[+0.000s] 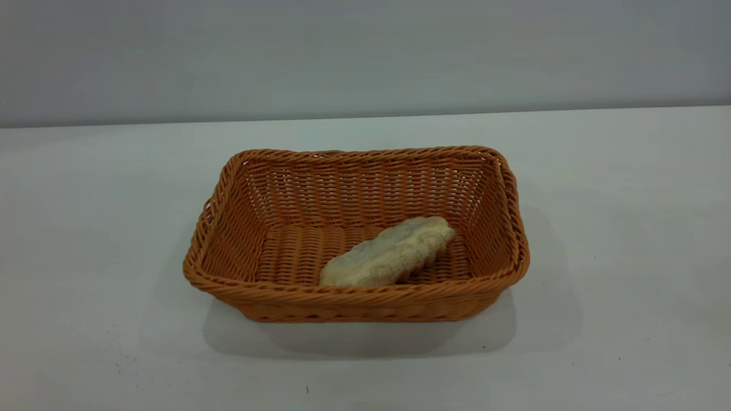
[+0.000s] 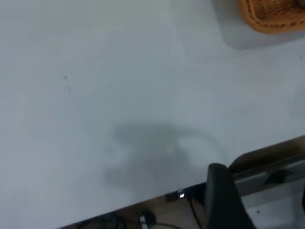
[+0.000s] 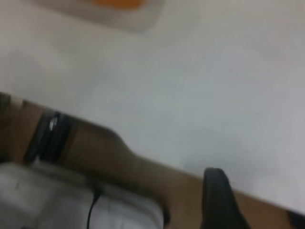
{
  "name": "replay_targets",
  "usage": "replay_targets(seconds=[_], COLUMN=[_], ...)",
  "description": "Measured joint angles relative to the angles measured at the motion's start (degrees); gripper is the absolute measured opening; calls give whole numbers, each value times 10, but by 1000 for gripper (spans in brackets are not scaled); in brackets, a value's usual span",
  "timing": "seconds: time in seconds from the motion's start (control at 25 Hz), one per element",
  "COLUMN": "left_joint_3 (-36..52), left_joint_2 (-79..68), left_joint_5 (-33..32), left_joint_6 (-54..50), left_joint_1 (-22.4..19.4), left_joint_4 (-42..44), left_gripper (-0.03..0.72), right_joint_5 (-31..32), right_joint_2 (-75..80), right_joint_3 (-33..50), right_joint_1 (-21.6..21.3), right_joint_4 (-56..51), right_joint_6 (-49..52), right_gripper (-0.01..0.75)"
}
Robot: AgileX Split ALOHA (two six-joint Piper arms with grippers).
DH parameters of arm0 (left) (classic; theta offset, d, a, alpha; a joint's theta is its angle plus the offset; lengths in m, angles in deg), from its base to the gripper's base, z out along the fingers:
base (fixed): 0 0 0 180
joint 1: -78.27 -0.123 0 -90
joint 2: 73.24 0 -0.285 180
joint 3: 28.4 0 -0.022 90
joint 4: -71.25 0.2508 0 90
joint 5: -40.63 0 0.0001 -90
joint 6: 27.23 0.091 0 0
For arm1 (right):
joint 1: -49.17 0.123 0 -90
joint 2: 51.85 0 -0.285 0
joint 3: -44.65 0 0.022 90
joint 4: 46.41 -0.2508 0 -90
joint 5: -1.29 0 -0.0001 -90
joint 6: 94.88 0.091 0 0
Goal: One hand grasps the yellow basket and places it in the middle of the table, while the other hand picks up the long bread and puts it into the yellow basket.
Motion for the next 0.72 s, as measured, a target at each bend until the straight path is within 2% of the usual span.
replay_targets(seconds=[0.32, 0.72], left_joint_3=[154, 219], left_joint_2=[254, 458], left_joint_5=[0, 1], left_joint_6=[-44, -58], left_joint_1=[0, 0], left_joint_4=[-1, -2], left_gripper=[450, 451], right_joint_5=[0, -6], right_joint_2=[-224, -332], right_joint_3=[50, 130], right_joint_1=[0, 0], right_joint_4=[1, 22], right_joint_6=[-15, -16], right_gripper=[471, 471])
